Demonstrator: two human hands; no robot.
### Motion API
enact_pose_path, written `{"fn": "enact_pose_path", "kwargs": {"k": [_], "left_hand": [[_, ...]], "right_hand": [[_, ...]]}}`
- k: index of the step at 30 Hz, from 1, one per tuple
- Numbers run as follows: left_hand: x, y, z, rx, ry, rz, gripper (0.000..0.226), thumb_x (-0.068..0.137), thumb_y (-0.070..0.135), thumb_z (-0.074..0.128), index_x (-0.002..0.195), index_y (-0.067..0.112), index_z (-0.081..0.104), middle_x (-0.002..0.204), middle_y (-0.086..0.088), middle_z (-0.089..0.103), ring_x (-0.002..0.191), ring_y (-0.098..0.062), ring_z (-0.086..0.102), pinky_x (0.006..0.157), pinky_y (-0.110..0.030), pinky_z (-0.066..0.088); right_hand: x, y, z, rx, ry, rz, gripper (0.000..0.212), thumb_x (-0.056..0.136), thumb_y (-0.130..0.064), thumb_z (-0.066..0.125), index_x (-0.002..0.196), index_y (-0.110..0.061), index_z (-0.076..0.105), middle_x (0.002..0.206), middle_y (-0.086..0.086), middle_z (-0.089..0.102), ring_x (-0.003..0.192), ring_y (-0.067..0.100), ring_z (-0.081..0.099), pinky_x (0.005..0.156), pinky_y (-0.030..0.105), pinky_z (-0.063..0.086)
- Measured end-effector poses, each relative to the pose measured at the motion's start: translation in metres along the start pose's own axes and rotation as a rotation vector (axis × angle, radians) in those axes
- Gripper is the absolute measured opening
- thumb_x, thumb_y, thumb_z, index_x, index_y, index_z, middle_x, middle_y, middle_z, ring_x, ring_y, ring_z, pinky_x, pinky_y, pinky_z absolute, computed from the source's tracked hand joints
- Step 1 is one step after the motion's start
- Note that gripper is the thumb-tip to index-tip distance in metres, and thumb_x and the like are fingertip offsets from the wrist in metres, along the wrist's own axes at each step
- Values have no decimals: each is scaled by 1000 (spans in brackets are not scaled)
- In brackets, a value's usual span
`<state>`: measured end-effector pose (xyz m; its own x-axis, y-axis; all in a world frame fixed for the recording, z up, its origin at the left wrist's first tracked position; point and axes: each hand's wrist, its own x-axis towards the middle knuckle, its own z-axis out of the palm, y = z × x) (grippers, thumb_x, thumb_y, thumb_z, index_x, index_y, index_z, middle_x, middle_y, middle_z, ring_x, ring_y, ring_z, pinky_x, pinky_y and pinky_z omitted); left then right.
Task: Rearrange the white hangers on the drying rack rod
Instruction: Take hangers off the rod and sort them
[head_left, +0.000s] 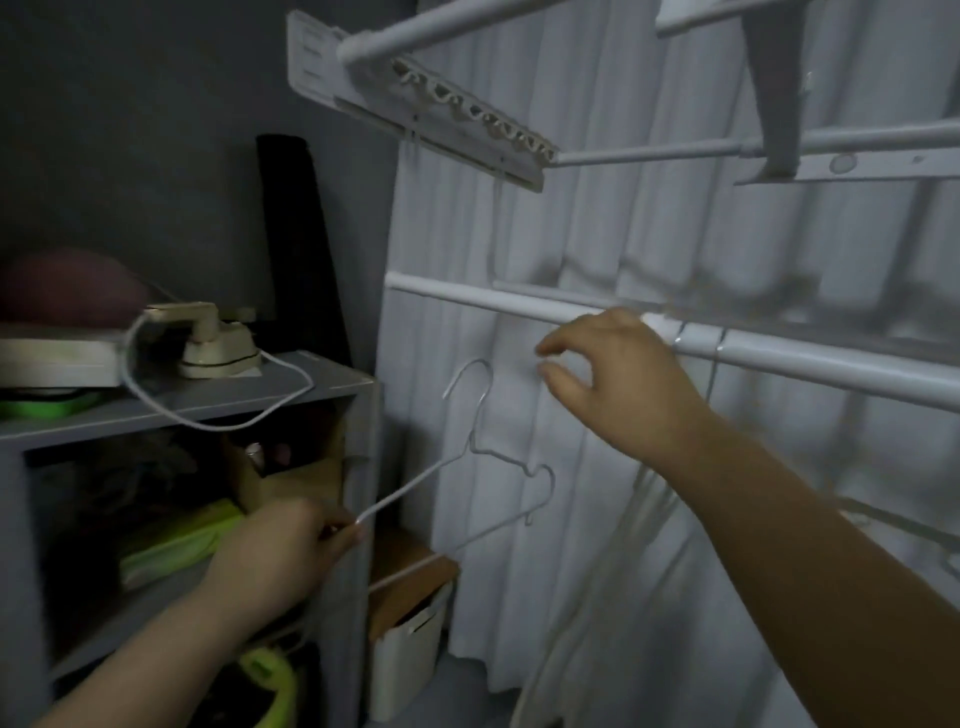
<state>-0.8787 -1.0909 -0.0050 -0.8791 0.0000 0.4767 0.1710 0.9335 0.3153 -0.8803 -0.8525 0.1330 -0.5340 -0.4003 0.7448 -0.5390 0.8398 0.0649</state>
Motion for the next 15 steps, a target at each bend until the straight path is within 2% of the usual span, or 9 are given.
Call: {"fn": "enact_pose_path", "kwargs": {"k": [3, 6, 9, 11, 13, 14, 15], "left_hand": [[-33, -27, -39, 18, 18, -28, 17, 83, 43, 56, 85, 33, 70, 56, 10, 59, 69, -10, 61, 58, -25, 42], [-62, -46, -74, 5, -22, -18, 10, 83, 42, 58, 77, 45, 65, 62, 15, 65, 62, -1, 57, 52, -14, 36], [-91, -63, -108, -32, -45, -14, 29, 80, 42, 60, 57, 53, 48, 51, 29, 60, 60, 11, 56, 48, -13, 37], [-112, -76, -129, -78, -68, -29, 26, 79, 40, 62, 56, 51, 52, 48, 31, 57, 58, 11, 56, 48, -13, 38], [-134, -92, -147, -145, -102, -39, 20, 78, 36, 64, 59, 42, 61, 44, 24, 58, 48, 6, 55, 47, -11, 38], [-146, -99, -156, -174, -124, -49, 18, 77, 34, 66, 59, 39, 64, 42, 22, 58, 43, 5, 53, 47, -10, 37], [-157, -107, -164, -198, -138, -53, 20, 76, 32, 68, 57, 39, 64, 41, 20, 57, 40, 5, 52, 46, -9, 37]], "right_hand": [[-2, -33, 11, 35, -173, -87, 26, 89, -28, 52, 106, -13, 65, 107, 7, 66, 104, 23, 51, 86, 27, 33], [-3, -63, 15, 111, -369, -5, 36, 87, -39, 53, 117, -18, 59, 118, 3, 61, 106, 19, 54, 78, 24, 35], [-4, -95, 18, 203, -555, -3, 51, 83, -44, 57, 128, -21, 48, 124, 1, 55, 107, 16, 51, 83, 22, 37], [-6, -121, 19, 357, -647, -5, 45, 81, -39, 62, 122, -23, 53, 106, -7, 56, 87, 4, 53, 74, 14, 40], [-8, -146, 19, 583, -682, 28, 14, 82, -30, 64, 94, -25, 64, 77, -17, 61, 59, -3, 51, 53, 7, 39], [-10, -158, 17, 681, -702, 48, 2, 82, -25, 64, 82, -25, 66, 65, -16, 63, 50, -2, 50, 46, 8, 39], [-14, -169, 16, 753, -733, 63, 8, 83, -21, 64, 76, -24, 66, 58, -14, 63, 44, -1, 49, 44, 10, 39]]}}
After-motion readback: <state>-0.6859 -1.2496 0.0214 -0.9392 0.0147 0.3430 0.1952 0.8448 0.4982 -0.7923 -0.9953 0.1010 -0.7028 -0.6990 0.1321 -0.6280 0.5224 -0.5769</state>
